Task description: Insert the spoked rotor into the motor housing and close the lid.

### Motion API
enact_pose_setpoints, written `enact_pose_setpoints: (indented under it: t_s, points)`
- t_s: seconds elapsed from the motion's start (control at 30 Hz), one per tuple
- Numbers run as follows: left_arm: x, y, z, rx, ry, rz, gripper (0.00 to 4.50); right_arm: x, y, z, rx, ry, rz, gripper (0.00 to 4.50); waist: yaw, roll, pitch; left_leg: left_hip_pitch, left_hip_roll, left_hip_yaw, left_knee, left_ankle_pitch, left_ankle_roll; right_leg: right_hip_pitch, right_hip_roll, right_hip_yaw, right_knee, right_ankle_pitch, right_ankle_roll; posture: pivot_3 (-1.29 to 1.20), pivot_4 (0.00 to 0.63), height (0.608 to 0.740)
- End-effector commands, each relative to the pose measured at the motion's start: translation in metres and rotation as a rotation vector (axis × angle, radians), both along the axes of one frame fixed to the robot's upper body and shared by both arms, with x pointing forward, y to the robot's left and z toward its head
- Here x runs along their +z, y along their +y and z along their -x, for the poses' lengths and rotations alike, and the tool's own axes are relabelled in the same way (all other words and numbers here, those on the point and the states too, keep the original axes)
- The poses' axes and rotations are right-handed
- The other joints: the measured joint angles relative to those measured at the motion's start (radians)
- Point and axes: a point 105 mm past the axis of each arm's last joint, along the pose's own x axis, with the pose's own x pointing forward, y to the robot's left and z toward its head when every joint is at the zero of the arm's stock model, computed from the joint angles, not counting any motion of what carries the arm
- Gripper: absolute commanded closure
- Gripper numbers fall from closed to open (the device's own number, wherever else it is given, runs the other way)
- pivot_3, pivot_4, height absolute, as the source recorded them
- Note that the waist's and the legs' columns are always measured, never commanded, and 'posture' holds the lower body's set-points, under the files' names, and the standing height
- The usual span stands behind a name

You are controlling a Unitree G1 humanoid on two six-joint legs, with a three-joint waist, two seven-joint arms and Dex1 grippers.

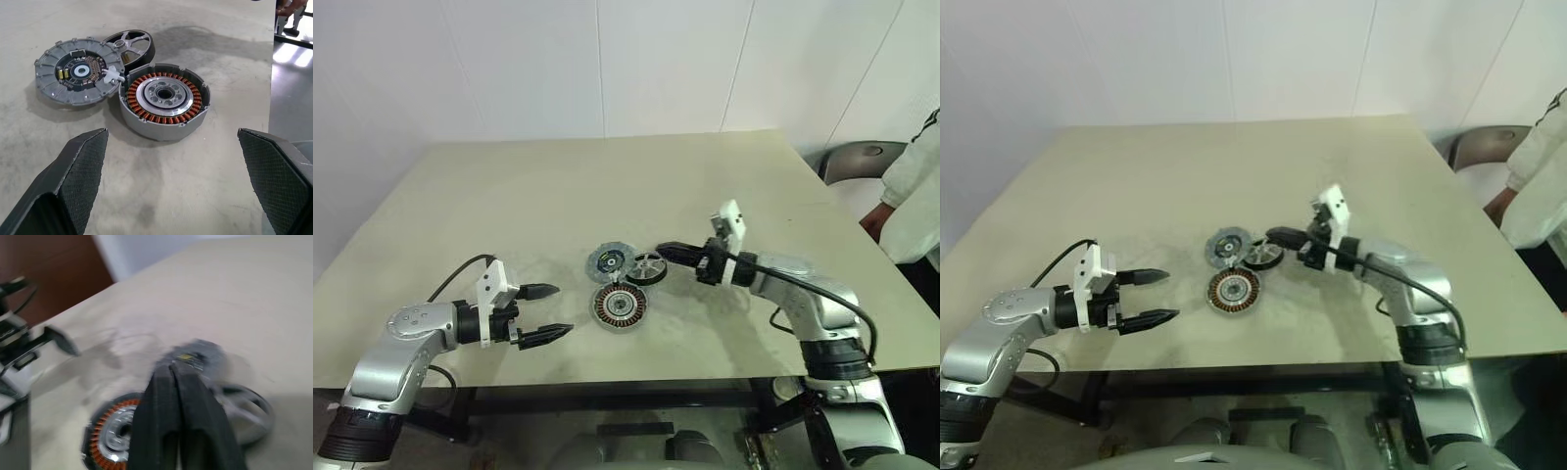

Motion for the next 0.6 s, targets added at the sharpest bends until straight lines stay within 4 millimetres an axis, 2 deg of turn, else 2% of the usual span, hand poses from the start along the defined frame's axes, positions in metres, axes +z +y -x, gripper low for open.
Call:
enact_pose_setpoints:
  t_s: [0.03, 0.1, 0.17, 0.33, 0.5, 0.6]
  points:
    - [0.014, -0.001, -0.002, -0.011, -0.054, 0.012, 0.0, 0.006, -0.015, -0.004, -0.112, 0.048, 0.019, 3.22, 0.002, 0.0, 0.0, 0.0, 0.0, 0.0, 0.0, 0.0, 0.0, 0.0, 0.0, 0.0, 0.0, 0.0, 0.0, 0.0, 0.0, 0.74]
    - [0.014, -0.001, -0.003, -0.012, -0.054, 0.012, 0.0, -0.002, -0.02, -0.004, -0.151, 0.158, 0.02, 2.54, 0.002, 0.0, 0.0, 0.0, 0.0, 0.0, 0.0, 0.0, 0.0, 0.0, 0.0, 0.0, 0.0, 0.0, 0.0, 0.0, 0.0, 0.74]
    - [0.014, -0.001, -0.003, -0.014, -0.054, 0.012, 0.0, -0.006, -0.018, 0.0, -0.141, 0.324, -0.074, 1.8, 0.001, 0.0, 0.0, 0.0, 0.0, 0.0, 0.0, 0.0, 0.0, 0.0, 0.0, 0.0, 0.0, 0.0, 0.0, 0.0, 0.0, 0.74]
    - [0.014, -0.002, -0.003, -0.015, -0.053, 0.01, 0.0, -0.012, -0.011, -0.003, -0.173, 0.536, -0.243, 0.1, 0.001, 0.0, 0.0, 0.0, 0.0, 0.0, 0.0, 0.0, 0.0, 0.0, 0.0, 0.0, 0.0, 0.0, 0.0, 0.0, 0.0, 0.74]
    - [0.014, -0.001, -0.003, -0.011, -0.052, 0.008, 0.0, -0.032, -0.009, -0.007, -0.248, 0.713, -0.31, 0.04, 0.001, 0.0, 0.0, 0.0, 0.0, 0.0, 0.0, 0.0, 0.0, 0.0, 0.0, 0.0, 0.0, 0.0, 0.0, 0.0, 0.0, 0.74]
    - [0.014, -0.001, -0.003, -0.01, -0.052, 0.006, 0.0, -0.037, -0.004, -0.01, -0.265, 0.789, -0.387, 0.04, 0.0, 0.001, 0.0, 0.0, 0.0, 0.0, 0.0, 0.0, 0.0, -0.001, 0.0, 0.0, 0.0, 0.0, 0.0, 0.0, 0.0, 0.74]
